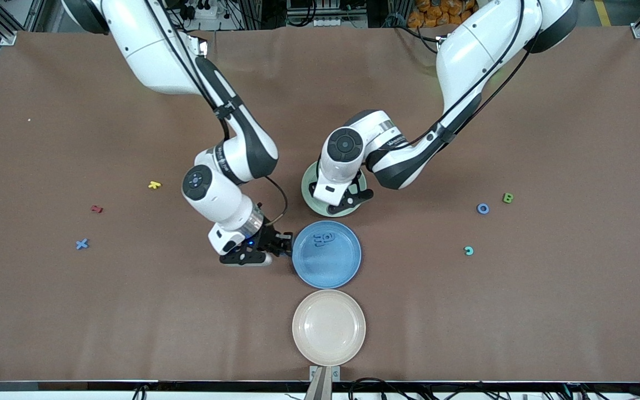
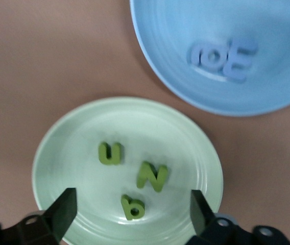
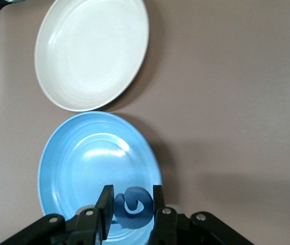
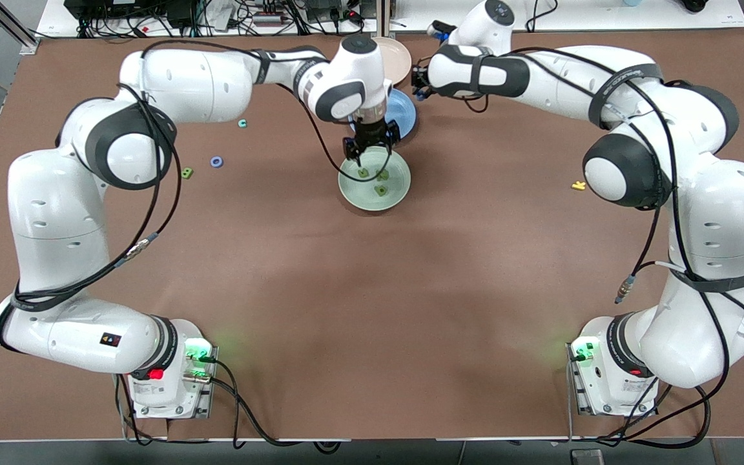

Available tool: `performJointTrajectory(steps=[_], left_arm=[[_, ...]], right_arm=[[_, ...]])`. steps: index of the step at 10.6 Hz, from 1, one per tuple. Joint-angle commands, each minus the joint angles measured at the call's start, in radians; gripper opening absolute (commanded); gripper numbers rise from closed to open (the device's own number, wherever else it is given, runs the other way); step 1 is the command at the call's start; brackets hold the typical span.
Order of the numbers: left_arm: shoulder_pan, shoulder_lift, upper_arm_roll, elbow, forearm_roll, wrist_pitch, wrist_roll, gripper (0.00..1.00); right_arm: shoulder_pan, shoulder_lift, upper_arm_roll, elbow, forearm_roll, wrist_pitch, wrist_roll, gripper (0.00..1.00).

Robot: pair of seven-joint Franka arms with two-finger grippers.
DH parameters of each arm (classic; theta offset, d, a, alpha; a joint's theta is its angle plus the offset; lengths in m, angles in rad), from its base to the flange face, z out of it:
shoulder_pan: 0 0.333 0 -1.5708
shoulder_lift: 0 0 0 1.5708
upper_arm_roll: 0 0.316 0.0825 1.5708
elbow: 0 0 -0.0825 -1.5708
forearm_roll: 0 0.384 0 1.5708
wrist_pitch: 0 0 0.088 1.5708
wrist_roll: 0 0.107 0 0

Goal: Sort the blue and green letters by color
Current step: 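Place the b on the green plate while the right gripper places the g, then open both grippers and move them back toward the remaining letters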

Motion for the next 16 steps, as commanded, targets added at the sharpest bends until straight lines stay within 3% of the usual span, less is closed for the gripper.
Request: performJointTrajectory(steps=[1,4,6,7,8,12,16], left_arm=[[0.098,-0.128,0.0,-0.02,-0.001,-0.125,0.117,1.0],[0.196,-0.205,-0.006,-0.049,-0.012,-0.199,0.356,1.0],[0.272,-0.239,-0.008,-0.097,-0.012,-0.199,0.468,1.0],[0.323,-0.254,-0.032,-0.121,-0.012,-0.199,0.533,1.0],[0.395,-0.266,-0.069,-0.15,-0.014,-0.199,0.599,1.0],[0.725,-0.268,-0.274,-0.262,-0.006,-0.188,0.791,1.0],[0.915,-0.282,-0.319,-0.4,0.0,-0.11,0.978,1.0]], right_arm=[[0.051,0.037,-0.007,0.051,0.041,0.056,0.005,0.2],[0.111,0.054,-0.008,0.074,0.039,0.059,0.004,0.23],[0.129,0.069,-0.008,0.076,0.036,0.059,-0.001,0.55],[0.129,0.075,-0.008,0.076,0.031,0.059,-0.008,0.85],[0.129,0.078,-0.01,0.076,0.025,0.059,-0.012,1.0],[0.099,0.054,-0.011,0.062,-0.022,0.044,-0.015,1.0],[-0.045,-0.027,-0.011,-0.079,-0.045,0.011,-0.164,1.0]])
